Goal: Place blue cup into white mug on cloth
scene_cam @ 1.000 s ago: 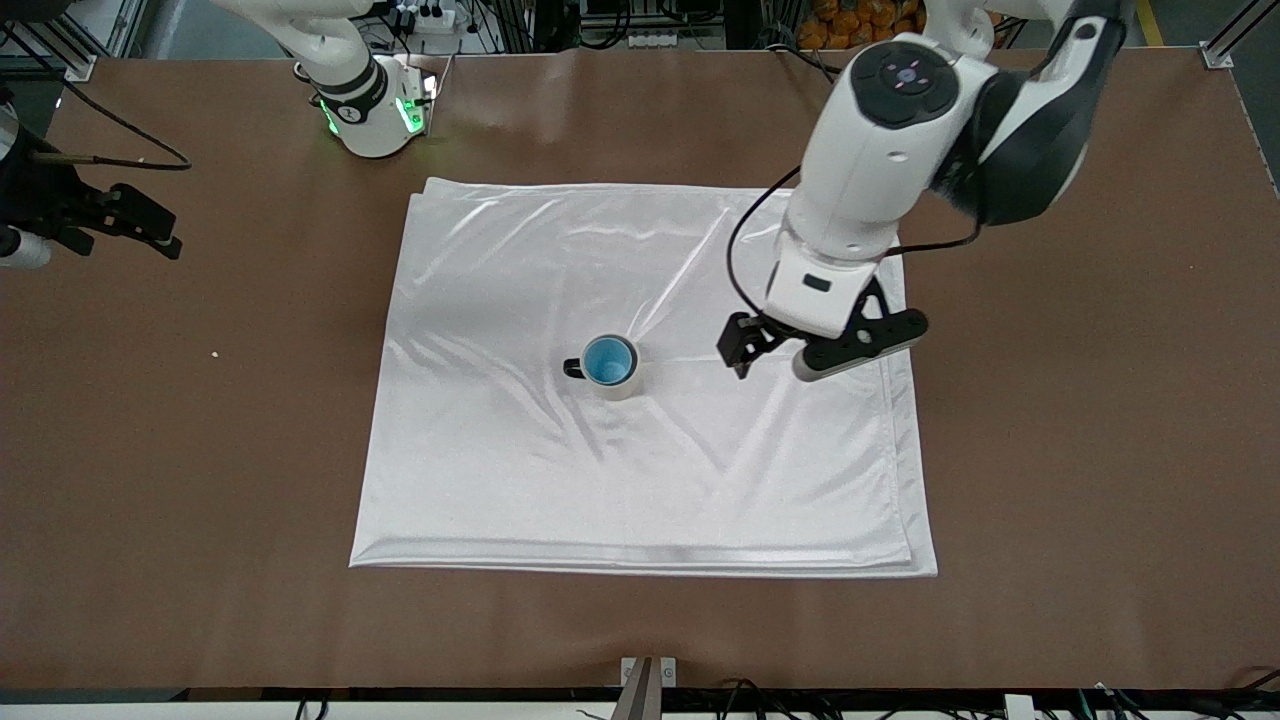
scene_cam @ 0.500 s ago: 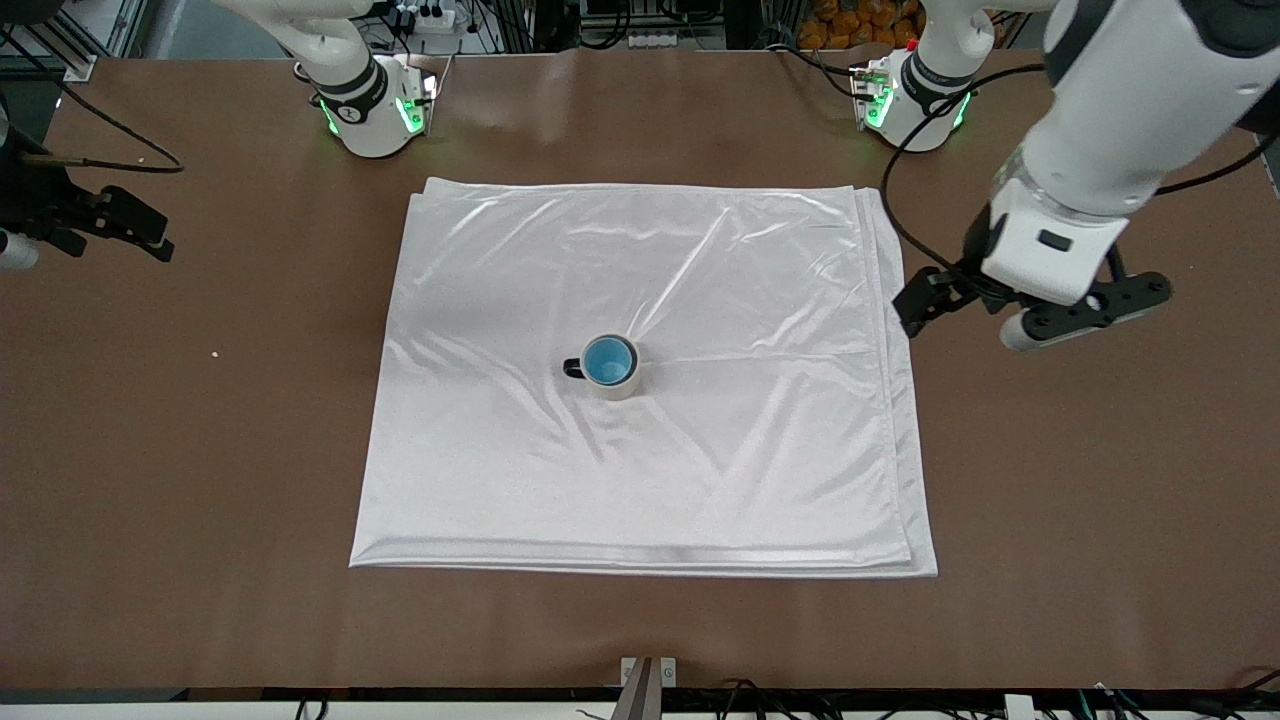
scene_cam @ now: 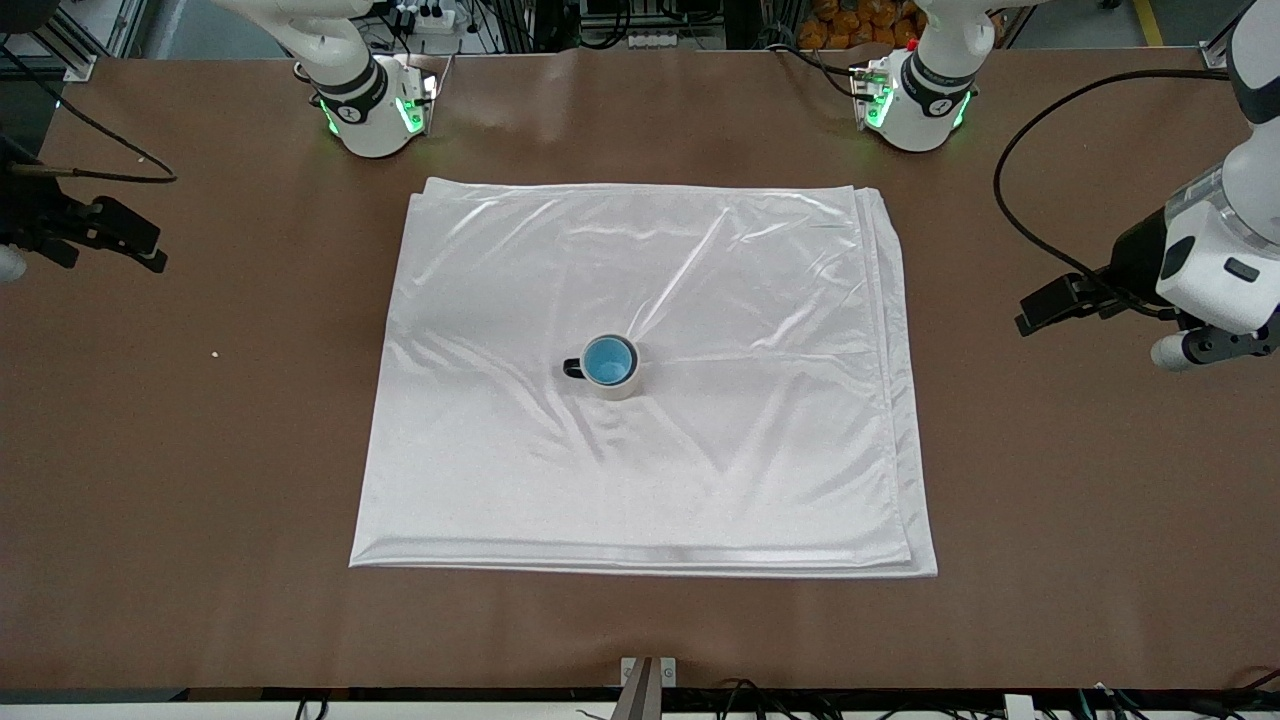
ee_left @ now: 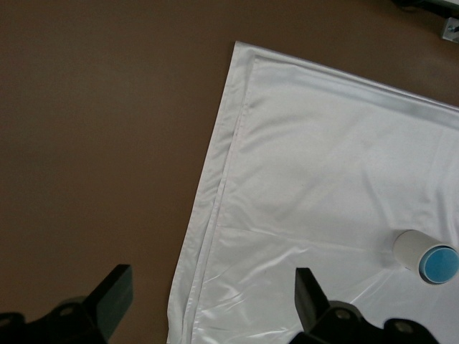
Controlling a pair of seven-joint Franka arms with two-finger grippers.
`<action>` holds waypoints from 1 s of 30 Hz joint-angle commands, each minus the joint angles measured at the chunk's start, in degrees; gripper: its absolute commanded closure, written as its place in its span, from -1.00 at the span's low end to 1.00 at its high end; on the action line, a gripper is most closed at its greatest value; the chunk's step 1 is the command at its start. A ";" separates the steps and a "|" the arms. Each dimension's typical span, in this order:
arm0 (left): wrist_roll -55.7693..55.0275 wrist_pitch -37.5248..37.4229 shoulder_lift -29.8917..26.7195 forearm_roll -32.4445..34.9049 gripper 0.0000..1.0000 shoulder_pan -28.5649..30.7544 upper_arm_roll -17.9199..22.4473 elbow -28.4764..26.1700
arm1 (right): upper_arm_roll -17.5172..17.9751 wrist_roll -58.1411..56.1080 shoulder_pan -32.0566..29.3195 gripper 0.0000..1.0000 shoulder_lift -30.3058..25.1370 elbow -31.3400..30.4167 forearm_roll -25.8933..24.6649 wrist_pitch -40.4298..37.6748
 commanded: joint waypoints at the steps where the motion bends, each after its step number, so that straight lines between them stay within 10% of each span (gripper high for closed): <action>1: 1.57 -0.01 -3.39 0.91 -1.00 0.07 -0.18 -3.98 | 0.66 0.64 -1.14 -1.00 1.33 2.22 0.21 -0.73; 30: 12.55 4.56 -9.54 4.87 -1.00 0.42 3.42 -12.95 | 0.66 1.00 -1.58 -1.00 1.85 1.95 0.12 -0.81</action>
